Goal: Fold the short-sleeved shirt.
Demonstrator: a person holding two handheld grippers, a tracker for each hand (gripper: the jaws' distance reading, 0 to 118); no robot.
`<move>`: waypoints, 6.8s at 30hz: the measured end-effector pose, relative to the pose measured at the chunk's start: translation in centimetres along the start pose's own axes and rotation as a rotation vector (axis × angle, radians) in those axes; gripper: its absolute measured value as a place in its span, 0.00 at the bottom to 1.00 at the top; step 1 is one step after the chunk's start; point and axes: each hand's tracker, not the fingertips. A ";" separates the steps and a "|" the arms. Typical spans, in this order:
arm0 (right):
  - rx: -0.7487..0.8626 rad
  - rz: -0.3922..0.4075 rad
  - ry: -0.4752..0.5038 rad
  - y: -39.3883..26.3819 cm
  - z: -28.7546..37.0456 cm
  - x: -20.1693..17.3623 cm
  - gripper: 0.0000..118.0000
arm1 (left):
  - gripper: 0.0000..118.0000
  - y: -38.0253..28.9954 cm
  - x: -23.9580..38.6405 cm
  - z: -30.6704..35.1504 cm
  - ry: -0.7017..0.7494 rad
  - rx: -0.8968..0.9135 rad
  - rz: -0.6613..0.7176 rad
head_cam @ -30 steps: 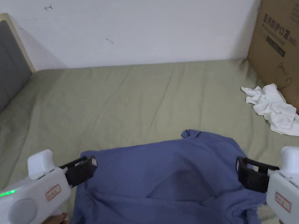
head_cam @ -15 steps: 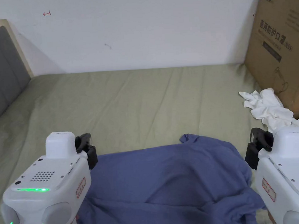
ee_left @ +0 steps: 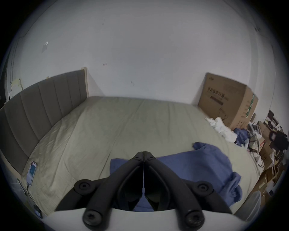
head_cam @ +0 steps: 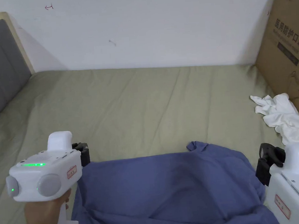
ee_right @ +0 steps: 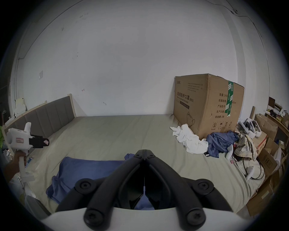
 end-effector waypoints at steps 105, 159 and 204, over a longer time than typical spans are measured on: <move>-0.575 -0.289 -0.053 -19.0 2.2 7.4 0.68 | 0.57 -18.8 -6.6 4.8 0.045 -0.368 0.201; 0.077 0.040 -0.026 0.1 4.8 -2.3 0.02 | 0.04 -7.9 -5.9 6.2 -0.401 -0.163 0.395; -0.115 -0.009 -0.060 -4.3 2.5 -0.7 0.02 | 0.14 -16.9 -6.1 -1.4 -0.265 -0.470 0.256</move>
